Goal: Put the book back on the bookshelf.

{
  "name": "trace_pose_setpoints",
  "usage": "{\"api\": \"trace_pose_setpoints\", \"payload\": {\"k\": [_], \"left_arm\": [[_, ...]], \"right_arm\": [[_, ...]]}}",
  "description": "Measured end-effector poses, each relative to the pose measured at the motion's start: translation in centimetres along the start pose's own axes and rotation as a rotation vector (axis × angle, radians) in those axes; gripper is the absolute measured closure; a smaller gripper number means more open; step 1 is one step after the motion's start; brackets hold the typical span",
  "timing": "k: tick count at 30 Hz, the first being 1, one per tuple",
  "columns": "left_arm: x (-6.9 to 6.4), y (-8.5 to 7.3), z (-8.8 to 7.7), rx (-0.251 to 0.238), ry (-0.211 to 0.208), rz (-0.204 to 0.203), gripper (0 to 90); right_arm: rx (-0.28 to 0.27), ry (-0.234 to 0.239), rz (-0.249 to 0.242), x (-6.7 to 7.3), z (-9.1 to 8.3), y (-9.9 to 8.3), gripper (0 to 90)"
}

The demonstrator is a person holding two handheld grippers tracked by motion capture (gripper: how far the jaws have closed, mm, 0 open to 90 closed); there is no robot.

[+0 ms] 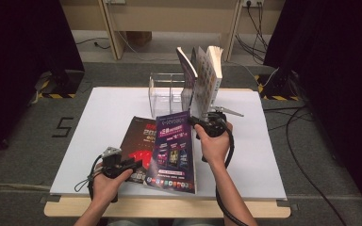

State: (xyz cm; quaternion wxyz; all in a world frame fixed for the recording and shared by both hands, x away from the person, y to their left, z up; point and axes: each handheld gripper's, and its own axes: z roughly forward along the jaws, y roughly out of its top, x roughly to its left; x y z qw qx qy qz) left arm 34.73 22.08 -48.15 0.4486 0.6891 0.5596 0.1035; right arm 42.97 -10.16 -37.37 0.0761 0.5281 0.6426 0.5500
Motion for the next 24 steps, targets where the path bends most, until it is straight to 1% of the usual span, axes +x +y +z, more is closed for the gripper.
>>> {"api": "trace_pose_setpoints", "payload": {"k": [3, 4, 7, 14, 20, 24], "left_arm": [[0.1, -0.1, 0.0, -0.005, 0.001, -0.006, 55.0], [0.1, -0.1, -0.1, -0.006, 0.001, -0.006, 55.0], [0.2, -0.1, -0.1, -0.007, 0.002, -0.009, 55.0], [0.2, -0.2, 0.0, -0.006, -0.001, -0.005, 55.1], [0.2, -0.2, -0.1, -0.015, 0.002, -0.007, 55.0], [0.3, -0.2, 0.0, -0.017, 0.003, -0.008, 55.1]], "right_arm": [[-0.055, -0.010, -0.032, 1.0, -0.5, 0.7, 83.4], [-0.069, -0.012, -0.035, 1.2, -0.6, 0.9, 83.5], [-0.127, -0.027, -0.081, 2.1, -1.2, 1.8, 83.5], [-0.188, -0.039, -0.122, 3.6, -1.3, 3.9, 83.4], [-0.250, -0.070, -0.147, 4.4, -1.0, 5.6, 83.4], [-0.283, -0.100, -0.163, 4.8, -0.9, 6.7, 83.4]]}}
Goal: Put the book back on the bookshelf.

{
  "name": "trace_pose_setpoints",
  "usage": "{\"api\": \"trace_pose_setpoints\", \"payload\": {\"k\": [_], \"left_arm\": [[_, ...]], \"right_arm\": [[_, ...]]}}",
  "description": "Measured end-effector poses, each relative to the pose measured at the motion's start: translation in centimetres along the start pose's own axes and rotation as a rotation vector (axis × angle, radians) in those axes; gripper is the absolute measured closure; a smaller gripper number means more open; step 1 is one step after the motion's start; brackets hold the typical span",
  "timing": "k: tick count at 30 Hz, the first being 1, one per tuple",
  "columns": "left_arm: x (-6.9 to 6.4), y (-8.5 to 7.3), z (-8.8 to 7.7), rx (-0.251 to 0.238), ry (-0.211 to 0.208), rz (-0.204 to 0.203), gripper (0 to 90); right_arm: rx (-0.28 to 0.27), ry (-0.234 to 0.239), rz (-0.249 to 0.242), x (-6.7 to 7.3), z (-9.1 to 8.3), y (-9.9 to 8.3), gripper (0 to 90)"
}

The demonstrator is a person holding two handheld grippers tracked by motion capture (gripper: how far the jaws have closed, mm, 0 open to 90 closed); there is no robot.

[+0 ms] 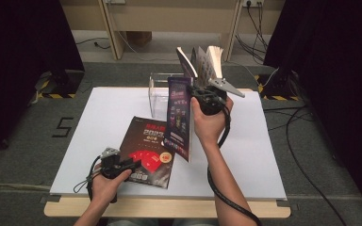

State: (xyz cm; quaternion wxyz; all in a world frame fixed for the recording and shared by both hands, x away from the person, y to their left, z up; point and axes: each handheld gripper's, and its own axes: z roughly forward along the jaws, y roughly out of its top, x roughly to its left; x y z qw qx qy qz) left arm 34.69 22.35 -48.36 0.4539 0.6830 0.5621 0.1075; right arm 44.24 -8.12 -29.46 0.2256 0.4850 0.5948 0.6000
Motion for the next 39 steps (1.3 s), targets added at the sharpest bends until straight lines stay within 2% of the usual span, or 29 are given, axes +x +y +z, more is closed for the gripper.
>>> {"api": "trace_pose_setpoints", "payload": {"k": [8, 13, 19, 23, 39], "left_arm": [[0.0, 0.0, 0.1, 0.004, -0.002, 0.001, 55.1], [0.0, 0.0, 0.1, 0.004, -0.001, 0.002, 55.2], [0.0, 0.0, 0.1, 0.003, 0.000, -0.001, 55.4], [0.0, -0.1, 0.2, 0.004, 0.002, 0.004, 55.5], [0.0, -0.2, 0.3, 0.012, 0.003, 0.013, 56.1]], "right_arm": [[-0.057, -0.055, -0.044, 0.4, 1.0, 1.6, 83.5], [-0.075, -0.075, -0.036, 0.1, 2.1, 2.2, 83.4], [-0.091, -0.072, -0.016, -0.2, 3.0, 2.8, 83.4], [-0.097, -0.081, -0.025, -0.2, 3.7, 3.1, 83.4], [-0.114, -0.113, -0.014, -0.9, 5.9, 3.2, 83.4]]}}
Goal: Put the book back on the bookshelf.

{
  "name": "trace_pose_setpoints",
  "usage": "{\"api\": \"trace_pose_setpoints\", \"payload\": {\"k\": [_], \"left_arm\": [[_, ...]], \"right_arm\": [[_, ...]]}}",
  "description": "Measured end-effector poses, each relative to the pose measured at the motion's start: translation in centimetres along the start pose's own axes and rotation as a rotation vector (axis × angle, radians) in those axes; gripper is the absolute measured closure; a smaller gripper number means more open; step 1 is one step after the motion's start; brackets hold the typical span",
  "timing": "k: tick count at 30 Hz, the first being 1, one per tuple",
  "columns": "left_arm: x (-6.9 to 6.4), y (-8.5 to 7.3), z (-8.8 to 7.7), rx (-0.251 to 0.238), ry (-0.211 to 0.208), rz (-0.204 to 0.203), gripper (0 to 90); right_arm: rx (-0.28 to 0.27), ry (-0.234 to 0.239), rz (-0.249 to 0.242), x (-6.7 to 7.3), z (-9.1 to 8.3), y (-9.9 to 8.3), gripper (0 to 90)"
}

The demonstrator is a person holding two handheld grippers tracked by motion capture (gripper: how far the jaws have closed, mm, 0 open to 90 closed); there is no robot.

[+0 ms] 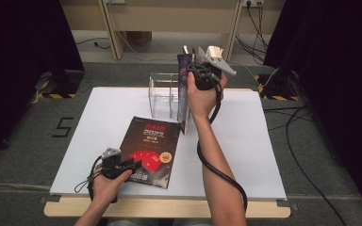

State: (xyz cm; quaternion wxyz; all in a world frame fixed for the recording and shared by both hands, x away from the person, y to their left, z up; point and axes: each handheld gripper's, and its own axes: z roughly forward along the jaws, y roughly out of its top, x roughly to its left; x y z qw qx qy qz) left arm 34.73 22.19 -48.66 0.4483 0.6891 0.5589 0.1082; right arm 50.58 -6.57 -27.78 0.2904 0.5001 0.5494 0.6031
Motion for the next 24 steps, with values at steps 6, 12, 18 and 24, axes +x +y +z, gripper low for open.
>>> {"api": "trace_pose_setpoints", "payload": {"k": [6, 12, 18, 24], "left_arm": [[0.0, 0.0, 0.0, 0.002, 0.001, 0.002, 56.2], [0.1, -0.1, 0.1, 0.005, -0.001, 0.005, 56.3], [0.1, -0.1, 0.2, 0.005, -0.001, 0.004, 56.2], [0.1, -0.2, 0.2, 0.007, 0.001, 0.003, 56.3]], "right_arm": [[-0.023, -0.013, -0.010, -0.2, 0.8, -0.3, 83.4], [-0.028, -0.026, -0.012, -0.4, 1.6, -0.7, 83.3], [-0.048, -0.048, -0.055, -0.2, 1.7, -1.7, 83.0], [-0.062, -0.049, -0.107, 0.4, 0.4, -2.4, 82.7]]}}
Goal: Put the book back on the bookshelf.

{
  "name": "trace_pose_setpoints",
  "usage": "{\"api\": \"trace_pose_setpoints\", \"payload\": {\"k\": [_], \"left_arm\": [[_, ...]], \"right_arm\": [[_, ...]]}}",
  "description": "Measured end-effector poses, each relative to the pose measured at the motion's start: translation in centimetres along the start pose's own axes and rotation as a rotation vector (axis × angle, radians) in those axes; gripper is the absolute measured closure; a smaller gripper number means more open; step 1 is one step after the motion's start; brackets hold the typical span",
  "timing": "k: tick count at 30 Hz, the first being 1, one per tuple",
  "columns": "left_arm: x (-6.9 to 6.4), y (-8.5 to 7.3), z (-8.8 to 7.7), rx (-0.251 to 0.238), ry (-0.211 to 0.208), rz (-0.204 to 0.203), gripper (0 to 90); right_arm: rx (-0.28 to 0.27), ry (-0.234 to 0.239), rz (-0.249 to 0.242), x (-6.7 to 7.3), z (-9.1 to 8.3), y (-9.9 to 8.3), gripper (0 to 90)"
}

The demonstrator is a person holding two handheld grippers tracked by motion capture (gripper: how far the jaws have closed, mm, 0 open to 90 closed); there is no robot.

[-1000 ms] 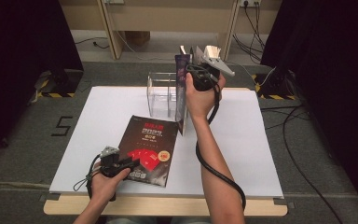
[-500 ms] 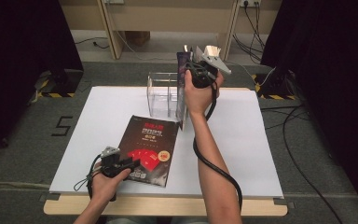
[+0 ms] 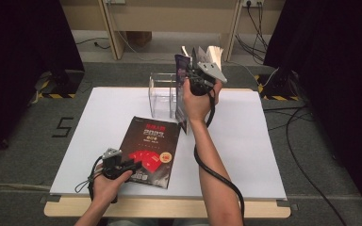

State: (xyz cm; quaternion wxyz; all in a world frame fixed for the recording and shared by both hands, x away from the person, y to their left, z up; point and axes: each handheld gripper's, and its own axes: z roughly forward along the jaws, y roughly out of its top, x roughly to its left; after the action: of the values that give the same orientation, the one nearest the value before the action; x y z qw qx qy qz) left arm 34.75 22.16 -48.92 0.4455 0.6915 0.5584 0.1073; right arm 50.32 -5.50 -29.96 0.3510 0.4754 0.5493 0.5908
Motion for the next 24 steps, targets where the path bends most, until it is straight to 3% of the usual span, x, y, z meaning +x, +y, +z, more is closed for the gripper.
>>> {"api": "trace_pose_setpoints", "payload": {"k": [10, 24], "left_arm": [[-0.2, -0.1, 0.2, 0.007, -0.005, 0.004, 56.3], [-0.3, -0.1, 0.2, 0.007, -0.005, 0.004, 56.2]], "right_arm": [[0.010, 0.005, -0.030, -0.3, -3.0, -1.3, 82.5], [0.040, 0.028, -0.024, -0.9, -5.1, -2.0, 78.9]]}}
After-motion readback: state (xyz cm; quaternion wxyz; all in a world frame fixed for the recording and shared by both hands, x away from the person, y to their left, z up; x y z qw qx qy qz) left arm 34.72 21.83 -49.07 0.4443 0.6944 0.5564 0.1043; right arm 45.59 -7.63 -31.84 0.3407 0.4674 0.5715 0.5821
